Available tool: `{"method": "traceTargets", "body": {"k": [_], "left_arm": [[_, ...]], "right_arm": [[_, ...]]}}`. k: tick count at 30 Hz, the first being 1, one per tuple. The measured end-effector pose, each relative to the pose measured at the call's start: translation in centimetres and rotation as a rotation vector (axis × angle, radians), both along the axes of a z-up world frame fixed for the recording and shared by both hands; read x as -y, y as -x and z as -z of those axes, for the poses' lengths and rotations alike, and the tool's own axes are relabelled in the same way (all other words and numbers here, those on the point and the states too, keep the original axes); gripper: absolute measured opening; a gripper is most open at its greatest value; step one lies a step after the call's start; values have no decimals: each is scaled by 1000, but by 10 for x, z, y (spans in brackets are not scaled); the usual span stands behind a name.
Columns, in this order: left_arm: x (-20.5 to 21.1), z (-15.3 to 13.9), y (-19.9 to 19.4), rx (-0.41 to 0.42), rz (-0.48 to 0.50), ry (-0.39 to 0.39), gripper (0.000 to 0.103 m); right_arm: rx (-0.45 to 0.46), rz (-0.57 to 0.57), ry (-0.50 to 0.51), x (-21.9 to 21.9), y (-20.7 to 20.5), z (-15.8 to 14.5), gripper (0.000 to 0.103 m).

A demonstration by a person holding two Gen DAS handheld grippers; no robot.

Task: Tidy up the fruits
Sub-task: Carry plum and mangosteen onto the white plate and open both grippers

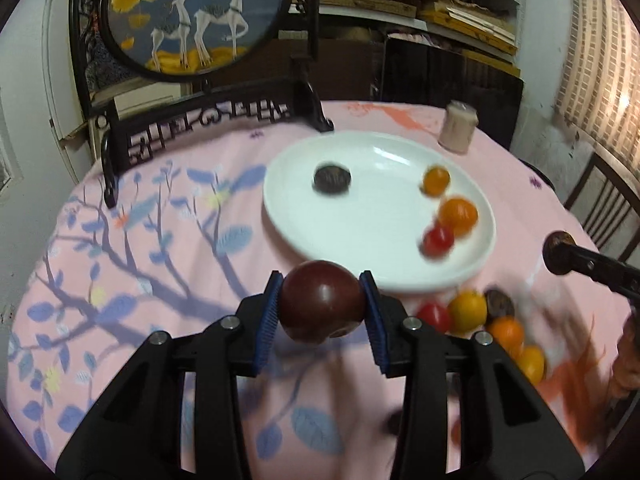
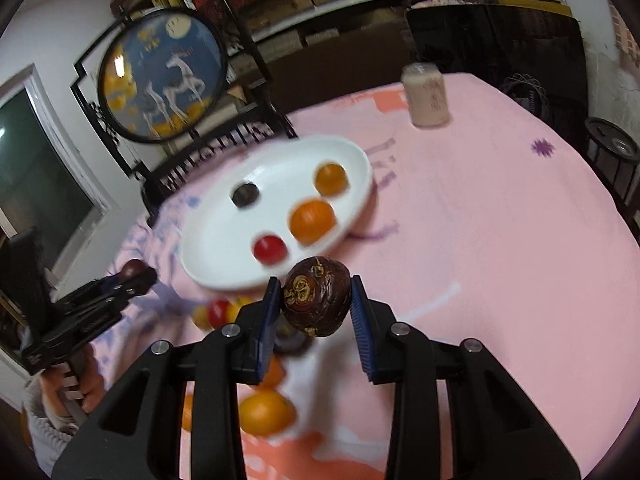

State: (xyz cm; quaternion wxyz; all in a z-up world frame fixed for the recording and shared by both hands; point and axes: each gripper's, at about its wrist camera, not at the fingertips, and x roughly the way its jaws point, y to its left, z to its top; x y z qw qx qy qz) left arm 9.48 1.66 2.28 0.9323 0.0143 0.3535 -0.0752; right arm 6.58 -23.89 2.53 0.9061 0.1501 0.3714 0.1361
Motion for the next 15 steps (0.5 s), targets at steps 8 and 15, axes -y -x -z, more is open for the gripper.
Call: {"method": "traceTargets", "body": {"k": [8,15], "left_arm": [[16,4,-61,-37,-34,12,40],[18,18,-75,-32,-44,-28,62]], "right_arm": [[-48,-111,53,-59,-65,-8,35],[-27,-105,114,-86,-99,2,48]]}}
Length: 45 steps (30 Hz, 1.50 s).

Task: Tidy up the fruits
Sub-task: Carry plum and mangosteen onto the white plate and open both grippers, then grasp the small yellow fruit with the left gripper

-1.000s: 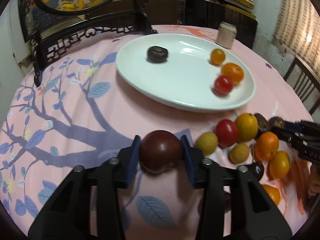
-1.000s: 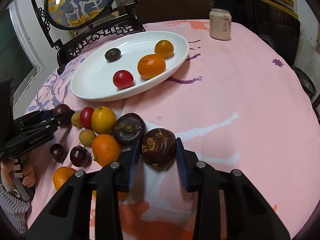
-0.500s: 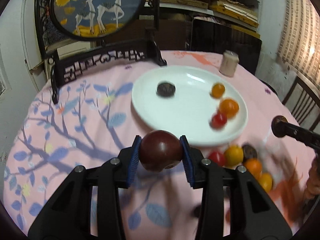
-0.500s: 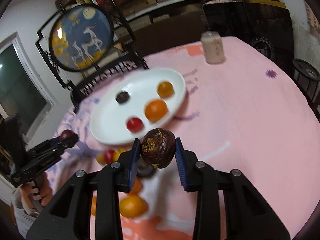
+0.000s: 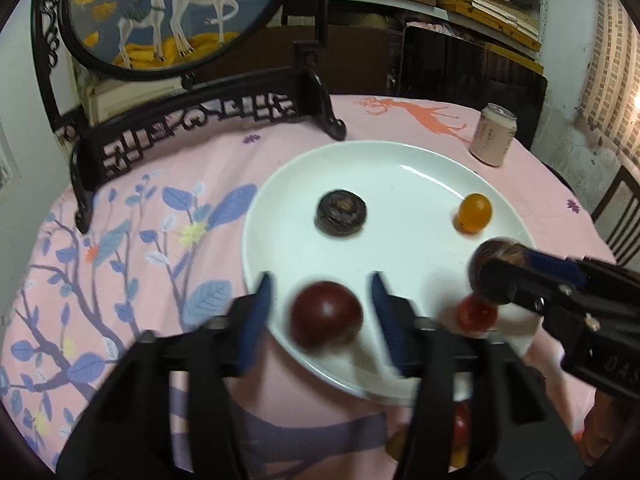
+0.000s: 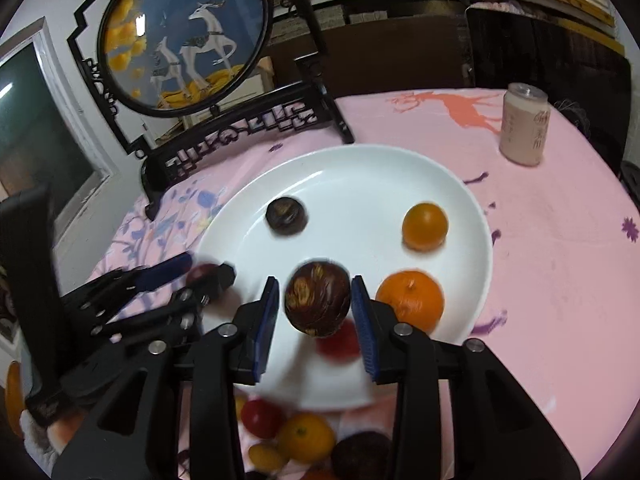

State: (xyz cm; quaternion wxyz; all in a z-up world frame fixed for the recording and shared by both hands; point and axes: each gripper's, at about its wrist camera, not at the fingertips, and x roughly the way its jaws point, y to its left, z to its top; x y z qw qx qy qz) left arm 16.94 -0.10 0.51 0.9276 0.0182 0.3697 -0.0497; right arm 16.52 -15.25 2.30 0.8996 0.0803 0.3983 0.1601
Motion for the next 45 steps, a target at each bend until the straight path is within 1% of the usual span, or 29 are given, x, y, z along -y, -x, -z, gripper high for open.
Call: {"method": "traceTargets", "body": {"k": [2,4,6,10,14,15,16,17,18,21,23,28,32,33,35,36,38,39,41,45], "left_arm": [[-1,-3,3,13,8,7,63],[-4,-7,6,18,9,25,63],[-6,-9,13,27,8,20,64],[-12,-11,36,50,7,7,72],[-16,-7,59,37,29,30,73],[-16,-5,64,34,37,23,74],[-14,-2,73,30,51,10,74],[-13,1,78,25,62,1,75],[-11,5,85,15,76,-11,76],[-4,12,99,13,105,-50,76],[0,14,103,20,131,-57,76],[14,22,103,15,190,-107,76],[21,28,100,4,222,-122,75],[22,29,99,2,226,-126,73],[26,32,96,-11,241,-139,64],[27,34,95,-20,248,-138,61],[27,35,92,-33,262,-123,51],[27,35,90,-40,269,-115,50],[27,37,89,-52,285,-97,45],[29,39,85,-69,318,-77,42]], "right_arm": [[20,11,-3,6,1,-1,48],[18,15,-45,16,4,-3,48],[16,19,-81,24,10,-6,48],[44,32,-81,38,37,-13,48],[46,62,-93,56,67,-5,48],[45,72,-95,60,73,-3,48],[40,88,-101,67,81,2,57],[35,105,-102,72,85,4,61],[37,132,-112,78,90,6,62],[25,166,-167,93,93,6,62],[22,183,-193,98,93,6,62],[20,177,-187,98,93,5,62],[35,159,-162,93,96,2,62],[36,156,-158,92,97,2,62],[36,151,-148,90,97,2,62],[35,151,-144,89,97,2,62],[35,150,-142,89,97,2,62],[35,150,-142,89,97,2,62],[35,149,-142,89,97,2,62],[32,148,-140,88,98,3,62]]}}
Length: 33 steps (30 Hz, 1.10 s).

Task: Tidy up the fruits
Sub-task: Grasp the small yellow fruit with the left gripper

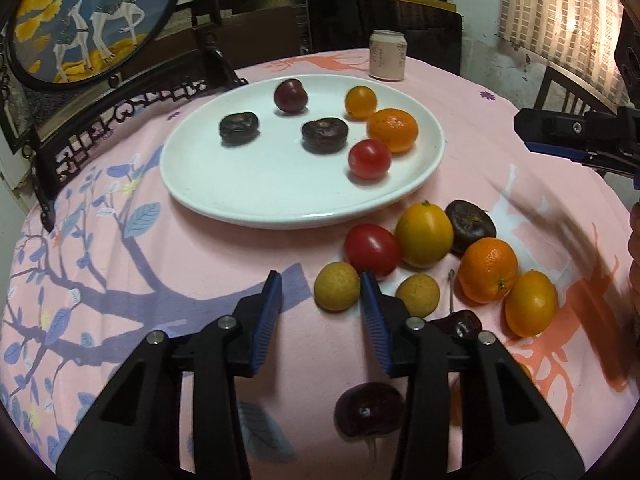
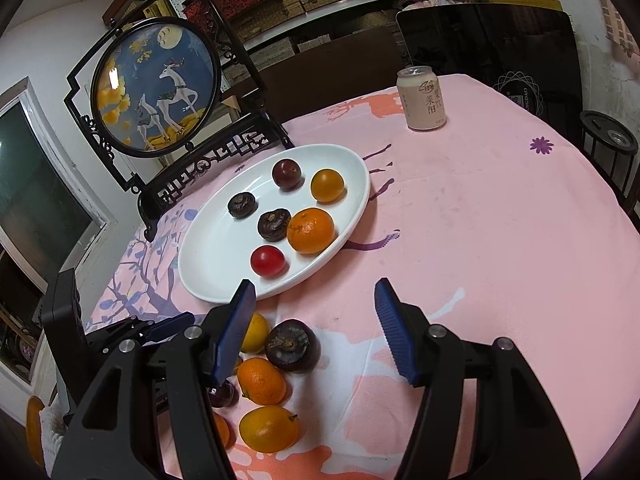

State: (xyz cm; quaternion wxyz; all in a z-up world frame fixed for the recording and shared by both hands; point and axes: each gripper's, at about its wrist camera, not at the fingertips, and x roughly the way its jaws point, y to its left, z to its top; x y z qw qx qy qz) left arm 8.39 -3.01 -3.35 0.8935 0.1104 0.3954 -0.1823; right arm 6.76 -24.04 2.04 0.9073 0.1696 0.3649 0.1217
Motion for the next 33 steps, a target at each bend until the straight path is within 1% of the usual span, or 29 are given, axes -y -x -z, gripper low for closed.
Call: {"method": "traceTargets", "body": {"k": [3,7,11,14,18,20,22,23,26,29,31,33], "left_arm": [[3,3,-3,-30,22,4,36],[6,3,-3,-30,26,3,32],[6,2,1,-19,17,4,25],[-1,-3,4,-4,-6,11,25],[-21,-13,1,17,-76,57,24],[-31,-14,-2,-10,-93,108,24],[-31,-13,-2,-30,-72,134,24],[-27,-12,-1,-30,-57,128,24],[-16,-9,3,-2,-35,67,24],[-20,-7,1,-16,-52,73,24],[-23,1,-8,-68,-61,81,25],[-21,3,-8,-64,-54,74,25]], "right_arm": [[-4,-5,5,-2,0,1,62],[-11,-14,5,-3,-1,3,62],[-29,-21,4,-5,-3,5,62],[-44,-26,4,-6,-4,8,62],[-74,-56,12,-11,-7,14,62],[-88,-71,19,-14,-8,16,62],[-96,-79,24,-16,-9,18,62],[-98,-80,25,-16,-9,19,62],[-105,-73,21,-14,-10,20,62],[-111,-71,12,-13,-11,20,62],[-110,-75,14,-14,-11,20,62],[-108,-78,17,-15,-10,20,62]]}}
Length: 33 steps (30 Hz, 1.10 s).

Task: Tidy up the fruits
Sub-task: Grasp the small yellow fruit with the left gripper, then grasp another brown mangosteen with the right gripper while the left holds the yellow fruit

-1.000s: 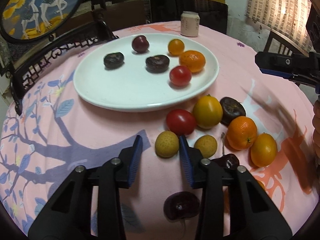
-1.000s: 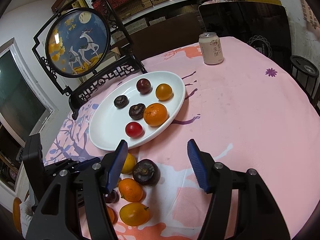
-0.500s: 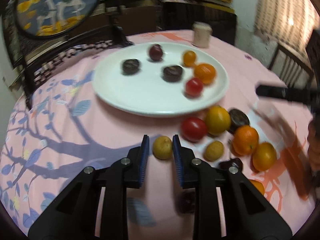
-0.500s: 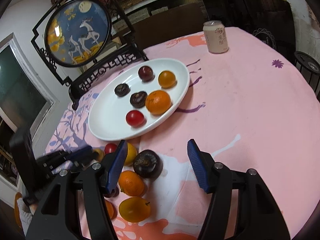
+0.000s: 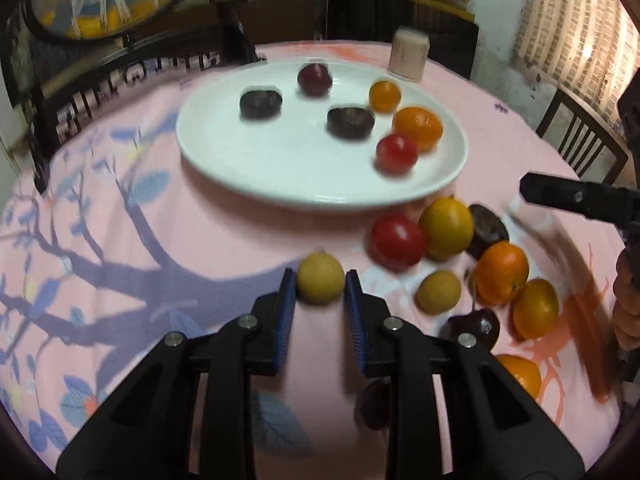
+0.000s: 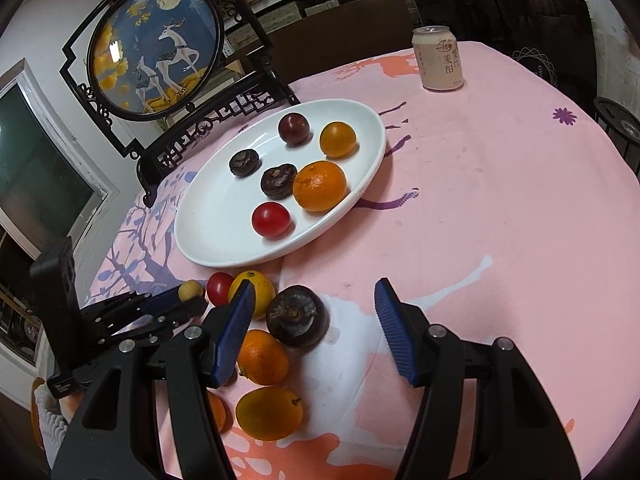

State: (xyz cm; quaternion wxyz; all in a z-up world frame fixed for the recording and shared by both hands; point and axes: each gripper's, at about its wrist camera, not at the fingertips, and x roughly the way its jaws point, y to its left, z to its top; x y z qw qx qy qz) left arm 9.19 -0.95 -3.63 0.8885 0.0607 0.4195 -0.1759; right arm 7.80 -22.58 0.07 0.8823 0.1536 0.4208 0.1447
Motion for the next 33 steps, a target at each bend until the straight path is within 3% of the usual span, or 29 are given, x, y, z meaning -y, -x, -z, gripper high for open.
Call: {"method": "traceTargets", "body": {"k": [11,14,19,28,33], "left_arm": [[-1,-1,1,15,-31,-17,25],[1,0,1,17,-31,-26,25],[3,1,1,17,-31,-38,25],[4,0,0,19,-29,-45,25],[4,0,0,21,-29,-48,25]], "right_arm": [[-32,-43,60,-11,-1,7,62],[-50,-65,101,-17,-2,13,56],[-66,-66,111,-19,-7,19,55],[-155,-103,-49,-5,-21,28,46],[-119,7,6,15,-15,19,45]]}}
